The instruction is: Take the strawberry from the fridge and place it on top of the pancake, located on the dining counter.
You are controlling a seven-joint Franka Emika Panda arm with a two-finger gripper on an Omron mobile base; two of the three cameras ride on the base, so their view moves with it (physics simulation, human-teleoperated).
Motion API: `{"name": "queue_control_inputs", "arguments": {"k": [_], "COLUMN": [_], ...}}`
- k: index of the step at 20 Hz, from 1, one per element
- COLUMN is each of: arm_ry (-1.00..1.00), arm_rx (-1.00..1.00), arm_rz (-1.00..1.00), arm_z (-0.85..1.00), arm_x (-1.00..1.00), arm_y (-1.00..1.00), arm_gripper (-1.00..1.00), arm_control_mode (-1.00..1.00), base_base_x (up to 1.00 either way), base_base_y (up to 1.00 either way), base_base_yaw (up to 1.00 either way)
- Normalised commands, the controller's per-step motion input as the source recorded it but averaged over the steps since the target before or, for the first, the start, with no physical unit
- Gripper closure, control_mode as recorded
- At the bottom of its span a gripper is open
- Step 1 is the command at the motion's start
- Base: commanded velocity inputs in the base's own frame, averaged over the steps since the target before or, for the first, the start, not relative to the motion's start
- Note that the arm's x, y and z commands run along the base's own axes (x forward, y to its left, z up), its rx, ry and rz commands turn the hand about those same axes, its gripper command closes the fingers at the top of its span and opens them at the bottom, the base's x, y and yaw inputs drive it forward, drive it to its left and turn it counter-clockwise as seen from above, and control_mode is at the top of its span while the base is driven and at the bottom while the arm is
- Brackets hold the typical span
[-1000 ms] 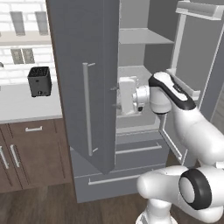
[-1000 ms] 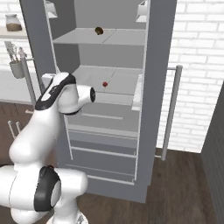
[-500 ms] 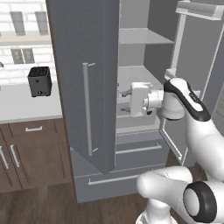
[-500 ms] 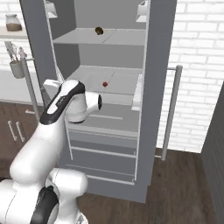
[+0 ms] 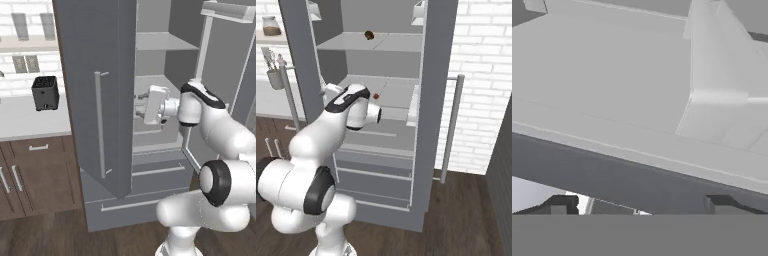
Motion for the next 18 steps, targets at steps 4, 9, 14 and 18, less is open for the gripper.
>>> {"name": "queue_control_inputs", "arguments": {"k": [4,9,14,18], "arm_ry": [0.00,0.00,-0.05,-0.11], "arm_rx": [0.04,0.00,-0.01,-0.04], "arm_rz": [0.08,0.13,0.22,0.27], "arm_z": [-0.02,-0.12,-0.23,-0.23], "arm_x": [0.81,0.42,-0.01,-0.19], "arm_y": [0.00,0.15,0.67,0.94], "arm_gripper": [-1.00,-1.00,-1.00,-1.00], "arm_control_mode": [-1.00,-1.00,-1.00,-1.00], "base_base_x": [0.00,0.00,0.00,0.00], "base_base_y": [0.00,0.00,0.00,0.00], "base_base_yaw": [0.00,0.00,0.00,0.00]}}
